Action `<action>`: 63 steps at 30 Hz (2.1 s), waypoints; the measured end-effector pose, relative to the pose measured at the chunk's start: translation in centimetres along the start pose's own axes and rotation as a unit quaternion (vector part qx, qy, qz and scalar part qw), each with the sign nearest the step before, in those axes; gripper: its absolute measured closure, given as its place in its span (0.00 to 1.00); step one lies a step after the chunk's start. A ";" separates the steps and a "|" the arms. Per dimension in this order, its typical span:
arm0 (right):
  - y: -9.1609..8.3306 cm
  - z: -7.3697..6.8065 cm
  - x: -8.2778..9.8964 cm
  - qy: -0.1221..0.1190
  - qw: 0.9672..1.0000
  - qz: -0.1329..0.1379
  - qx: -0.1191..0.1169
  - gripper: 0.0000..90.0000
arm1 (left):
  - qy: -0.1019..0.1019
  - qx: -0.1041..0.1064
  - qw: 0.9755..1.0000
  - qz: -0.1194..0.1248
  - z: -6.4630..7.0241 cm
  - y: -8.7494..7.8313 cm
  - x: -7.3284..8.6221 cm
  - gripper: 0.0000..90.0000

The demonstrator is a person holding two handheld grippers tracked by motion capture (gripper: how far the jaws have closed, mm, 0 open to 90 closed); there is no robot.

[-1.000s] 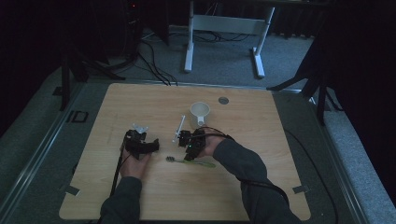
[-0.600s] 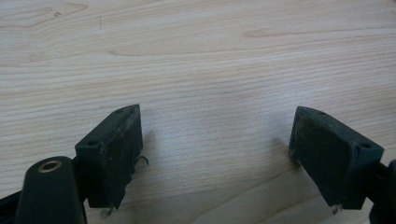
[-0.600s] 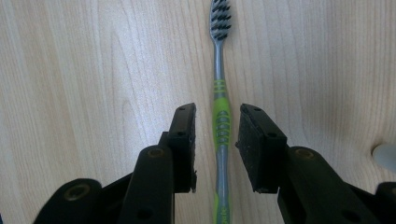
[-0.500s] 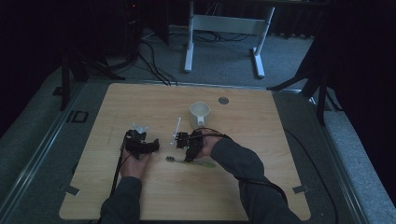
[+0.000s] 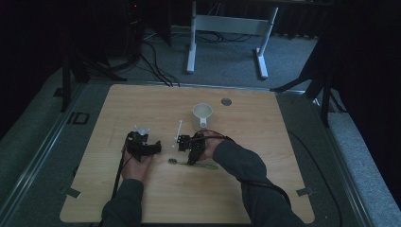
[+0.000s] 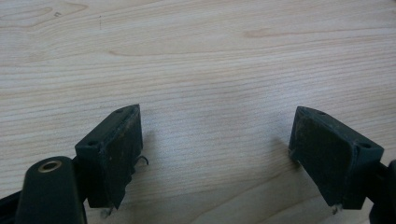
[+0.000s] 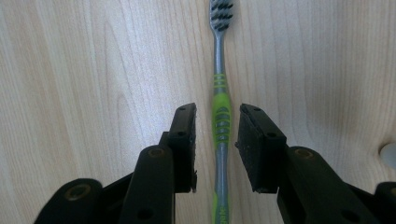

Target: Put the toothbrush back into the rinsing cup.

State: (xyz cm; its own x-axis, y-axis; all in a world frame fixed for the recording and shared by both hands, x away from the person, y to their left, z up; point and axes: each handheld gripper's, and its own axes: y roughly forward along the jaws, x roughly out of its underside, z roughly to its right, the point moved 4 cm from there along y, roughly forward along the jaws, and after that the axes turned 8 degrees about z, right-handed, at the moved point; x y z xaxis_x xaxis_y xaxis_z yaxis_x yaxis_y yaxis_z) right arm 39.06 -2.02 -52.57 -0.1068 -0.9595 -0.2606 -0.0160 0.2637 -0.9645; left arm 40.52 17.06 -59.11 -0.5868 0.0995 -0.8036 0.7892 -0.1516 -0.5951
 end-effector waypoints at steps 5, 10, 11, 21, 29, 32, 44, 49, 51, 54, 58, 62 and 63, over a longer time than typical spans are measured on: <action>0.4 0.1 0.1 0.002 1.000 -0.003 -0.001 0.74 | 0.000 0.000 1.000 0.000 0.0 0.0 0.0 0.20; 0.7 0.1 0.1 0.001 1.000 -0.007 -0.003 0.74 | 0.000 0.000 1.000 0.000 0.0 0.0 0.0 0.20; 0.8 0.1 0.1 0.001 1.000 -0.009 -0.003 0.74 | 0.000 0.000 1.000 0.000 0.0 0.0 0.0 0.20; 1.6 0.2 0.3 0.000 1.000 -0.026 -0.002 0.74 | 0.000 0.000 1.000 0.000 0.0 0.0 0.0 0.20; 2.0 0.4 0.4 0.005 0.999 -0.032 -0.004 0.74 | 0.000 0.000 1.000 0.000 0.0 0.0 0.0 0.20; 2.2 0.4 0.4 0.001 0.999 -0.036 -0.005 0.74 | 0.000 0.000 1.000 0.000 0.0 0.0 0.0 0.20; 2.7 0.6 0.5 0.003 0.999 -0.040 -0.002 0.76 | 0.000 0.000 1.000 0.000 0.0 0.0 0.0 0.20; 2.9 0.5 0.4 -0.002 0.999 -0.043 -0.002 0.78 | 0.000 0.000 1.000 0.000 0.0 0.0 0.0 0.20; 3.0 0.4 0.4 -0.005 0.999 -0.046 0.004 0.78 | 0.000 0.000 1.000 0.000 0.0 0.0 0.0 0.20; 3.1 0.5 0.4 -0.006 0.999 -0.048 0.010 0.79 | 0.000 0.000 1.000 0.000 0.0 0.0 0.0 0.20; 3.2 0.4 0.3 -0.007 0.999 -0.050 0.011 0.80 | 0.000 0.000 1.000 0.000 0.0 0.0 0.0 0.20; 3.2 0.3 0.3 -0.006 0.999 -0.052 0.011 0.82 | 0.000 0.000 1.000 0.000 0.0 0.0 0.0 0.20; 3.2 0.3 0.3 -0.006 0.999 -0.052 0.011 0.82 | 0.000 0.000 1.000 0.000 0.0 0.0 0.0 0.20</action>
State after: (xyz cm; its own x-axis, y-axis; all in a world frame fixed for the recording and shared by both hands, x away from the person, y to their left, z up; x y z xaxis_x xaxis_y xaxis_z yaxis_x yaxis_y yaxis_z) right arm 39.30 -1.44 -55.78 -0.0946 -0.9826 -0.1596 -0.0044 0.1607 -0.9870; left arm 40.53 17.06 -59.11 -0.5863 0.0994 -0.8040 0.7897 -0.1512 -0.5946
